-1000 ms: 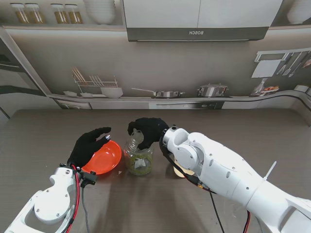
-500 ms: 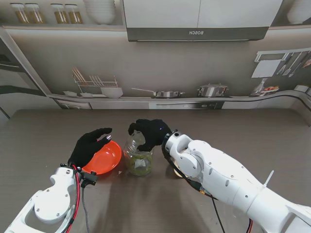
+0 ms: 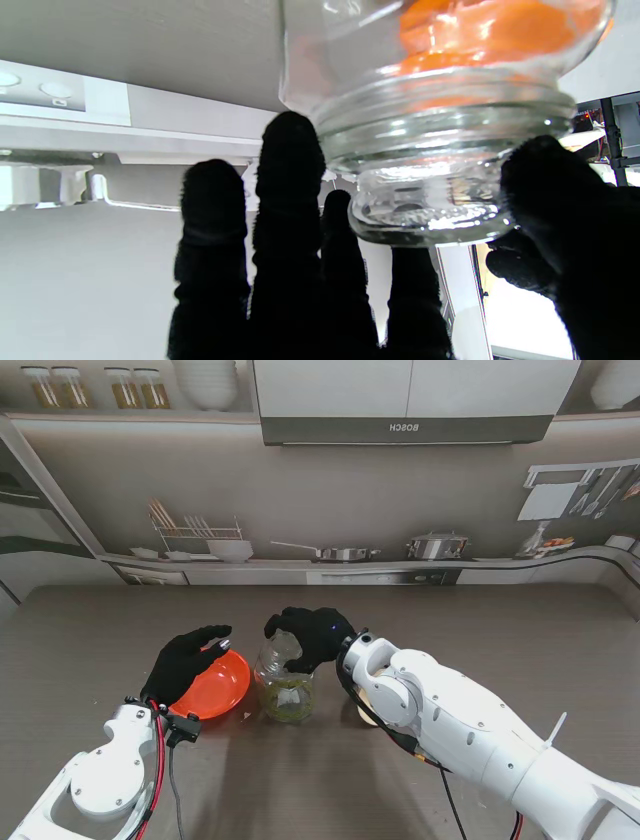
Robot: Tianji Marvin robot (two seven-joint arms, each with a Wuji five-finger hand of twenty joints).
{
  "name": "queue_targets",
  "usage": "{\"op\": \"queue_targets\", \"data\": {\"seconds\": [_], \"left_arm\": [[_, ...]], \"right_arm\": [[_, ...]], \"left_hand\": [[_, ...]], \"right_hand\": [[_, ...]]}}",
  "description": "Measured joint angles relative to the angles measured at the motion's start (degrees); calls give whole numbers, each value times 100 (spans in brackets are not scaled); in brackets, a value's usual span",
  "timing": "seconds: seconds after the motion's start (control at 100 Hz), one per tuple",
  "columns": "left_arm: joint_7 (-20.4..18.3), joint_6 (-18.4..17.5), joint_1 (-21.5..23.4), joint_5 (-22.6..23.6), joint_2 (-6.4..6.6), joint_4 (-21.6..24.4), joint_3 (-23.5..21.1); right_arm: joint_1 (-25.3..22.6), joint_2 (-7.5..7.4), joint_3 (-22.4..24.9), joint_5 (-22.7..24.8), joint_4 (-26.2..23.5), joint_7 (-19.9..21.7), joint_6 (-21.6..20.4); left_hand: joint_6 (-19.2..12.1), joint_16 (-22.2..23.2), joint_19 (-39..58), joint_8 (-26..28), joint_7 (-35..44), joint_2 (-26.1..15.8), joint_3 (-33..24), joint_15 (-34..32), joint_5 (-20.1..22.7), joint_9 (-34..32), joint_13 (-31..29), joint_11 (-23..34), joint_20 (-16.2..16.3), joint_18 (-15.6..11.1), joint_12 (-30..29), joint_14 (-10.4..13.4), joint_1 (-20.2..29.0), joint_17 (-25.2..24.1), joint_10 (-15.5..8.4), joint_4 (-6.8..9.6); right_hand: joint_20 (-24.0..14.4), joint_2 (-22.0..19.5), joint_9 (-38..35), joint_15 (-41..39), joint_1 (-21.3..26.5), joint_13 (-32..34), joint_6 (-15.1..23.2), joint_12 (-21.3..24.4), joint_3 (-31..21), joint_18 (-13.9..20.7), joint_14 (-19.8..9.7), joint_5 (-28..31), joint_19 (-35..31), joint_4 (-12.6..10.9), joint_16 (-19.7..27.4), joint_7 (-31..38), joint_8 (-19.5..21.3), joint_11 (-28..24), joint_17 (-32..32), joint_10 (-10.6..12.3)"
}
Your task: Pour mung beans into a glass jar with a funnel
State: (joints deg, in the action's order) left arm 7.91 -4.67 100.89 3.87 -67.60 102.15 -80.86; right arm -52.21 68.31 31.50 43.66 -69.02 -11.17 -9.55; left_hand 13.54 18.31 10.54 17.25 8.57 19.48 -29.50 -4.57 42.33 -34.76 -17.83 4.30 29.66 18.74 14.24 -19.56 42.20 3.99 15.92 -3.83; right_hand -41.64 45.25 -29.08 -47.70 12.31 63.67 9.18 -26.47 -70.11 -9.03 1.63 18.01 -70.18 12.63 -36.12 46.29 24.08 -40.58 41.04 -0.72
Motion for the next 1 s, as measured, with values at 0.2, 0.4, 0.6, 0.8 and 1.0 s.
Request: {"op": "queue_targets", "data": {"seconds": [0.2, 0.4, 0.6, 0.8, 1.0], "left_arm": [[-13, 24, 0, -13, 1, 4, 0], [-21, 43, 1, -24, 2, 8, 0], [-43, 49, 1, -33, 4, 8, 0], [-49, 54, 1, -33, 6, 8, 0], [-68, 48, 0, -33, 10, 8, 0]], "right_arm": [[-29, -57, 48, 0, -95, 211, 25], [-55, -85, 61, -14, -138, 293, 69], [-66, -104, 89, -1, -151, 343, 111], [-113, -128, 170, 17, -201, 412, 191], [-221, -150, 360, 48, -288, 431, 274]], "left_hand": [[0, 0, 0, 0, 0, 0, 0, 0, 0, 0, 0, 0, 1, 0, 0, 0, 0, 0, 3, 0], [0, 0, 0, 0, 0, 0, 0, 0, 15, 0, 0, 0, 1, 0, 0, 0, 2, 0, 3, 0], [1, 0, 0, 0, 0, -60, 12, 0, 16, 0, 0, 0, 1, 0, 0, -2, 6, 0, 5, 0], [1, 0, 0, 0, 0, -60, 14, 0, 44, 0, 0, 0, 1, 0, 0, -2, 6, 0, 5, 0], [1, 0, 0, 0, 0, -60, 14, 0, 48, 0, 0, -1, 2, 0, 0, -2, 6, 0, 6, 0]], "right_hand": [[12, -221, 352, 738, -149, -287, 60, 177, 99, -198, 119, -368, 197, -187, 306, -154, -10, 142, -111, 18], [12, -435, 702, 1236, -289, -560, 143, 331, 250, -302, 139, -674, 354, -370, 518, -318, -63, 235, -189, 41], [13, -573, 1077, 1654, -404, -834, 189, 440, 726, -441, 345, -906, 524, -419, 771, -669, -68, 362, -245, 99], [13, -786, 1345, 1967, -367, -975, 241, 515, 1301, -574, 470, -1132, 686, -423, 939, -1104, -71, 445, -265, 149], [15, -1399, 1434, 2176, -349, -1180, 246, 563, 2225, -643, 539, -1132, 840, -612, 1124, -1585, -72, 502, -382, 157]]}}
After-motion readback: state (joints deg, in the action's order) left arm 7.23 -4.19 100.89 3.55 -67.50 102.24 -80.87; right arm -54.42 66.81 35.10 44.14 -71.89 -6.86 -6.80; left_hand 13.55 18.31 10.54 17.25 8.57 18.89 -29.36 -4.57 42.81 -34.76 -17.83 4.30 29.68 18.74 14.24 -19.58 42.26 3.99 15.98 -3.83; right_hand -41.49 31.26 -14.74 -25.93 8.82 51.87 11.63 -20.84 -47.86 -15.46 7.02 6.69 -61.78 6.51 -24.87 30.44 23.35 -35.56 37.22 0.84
